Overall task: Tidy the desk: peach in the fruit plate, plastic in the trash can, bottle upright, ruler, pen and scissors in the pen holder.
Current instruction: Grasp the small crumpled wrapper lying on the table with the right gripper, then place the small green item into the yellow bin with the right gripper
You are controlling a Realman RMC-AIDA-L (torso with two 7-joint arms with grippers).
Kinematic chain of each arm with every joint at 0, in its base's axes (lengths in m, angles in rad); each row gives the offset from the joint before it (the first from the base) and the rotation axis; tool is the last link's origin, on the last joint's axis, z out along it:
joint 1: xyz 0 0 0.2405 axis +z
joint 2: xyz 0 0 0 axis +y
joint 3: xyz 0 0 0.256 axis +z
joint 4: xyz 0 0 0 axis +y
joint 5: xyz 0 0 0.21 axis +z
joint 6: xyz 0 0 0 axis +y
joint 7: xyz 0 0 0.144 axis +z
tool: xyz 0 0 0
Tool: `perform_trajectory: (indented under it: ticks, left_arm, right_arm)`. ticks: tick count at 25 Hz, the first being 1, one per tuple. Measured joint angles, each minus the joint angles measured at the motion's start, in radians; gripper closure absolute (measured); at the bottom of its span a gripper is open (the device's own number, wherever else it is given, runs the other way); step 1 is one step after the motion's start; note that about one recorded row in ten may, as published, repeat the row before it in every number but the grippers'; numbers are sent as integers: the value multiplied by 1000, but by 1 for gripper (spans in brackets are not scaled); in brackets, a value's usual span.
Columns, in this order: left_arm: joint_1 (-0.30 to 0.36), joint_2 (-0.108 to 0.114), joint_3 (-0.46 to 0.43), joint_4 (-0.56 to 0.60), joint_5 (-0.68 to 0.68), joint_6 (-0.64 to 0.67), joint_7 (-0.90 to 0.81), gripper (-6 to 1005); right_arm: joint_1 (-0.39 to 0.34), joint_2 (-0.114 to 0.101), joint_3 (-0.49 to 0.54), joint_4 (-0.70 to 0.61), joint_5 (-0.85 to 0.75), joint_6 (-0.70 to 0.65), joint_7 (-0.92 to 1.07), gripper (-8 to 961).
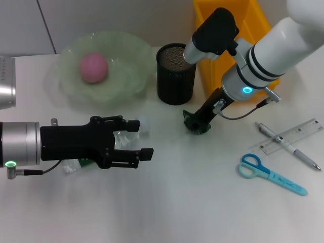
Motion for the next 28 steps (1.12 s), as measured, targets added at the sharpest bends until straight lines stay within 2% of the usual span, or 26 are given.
perform_trajectory:
  ticks: [4,7,11,14,15,18,22,25,28]
  left_arm:
    - [1,-1,0,1,0,0,0,153]
    - [-1,-1,0,1,0,0,1,153]
    - [-2,0,0,1,0,0,1,152]
    - [-2,1,0,1,0,0,1,152]
    - [-2,1,0,1,0,0,1,152]
    - [-1,1,0,1,0,0,1,153]
    - [-3,1,0,1,0,0,1,153]
    - [-4,2,0,1,1,0,0,152]
    - [-5,2,0,1,0,0,0,152]
  right_arm:
    - [-2,-2,12,-13,0,-30,0,602]
    - [-13,-2,14,-41,2,-57,0,626]
    - [-56,-3,23,-146,8,-136,15,654]
    - [-116,-5,76,-301,47,-258,23,667]
    - [-116,-5,76,-301,47,-258,23,671]
    - [-163,-6,146,-444,86,-364,24,684]
    - [-214,-8,270,-600,146,-436,25,705]
    - [-240,-18,391,-651,207,-425,25,728]
    - [-248,-34,494,-635,246,-362,17,776]
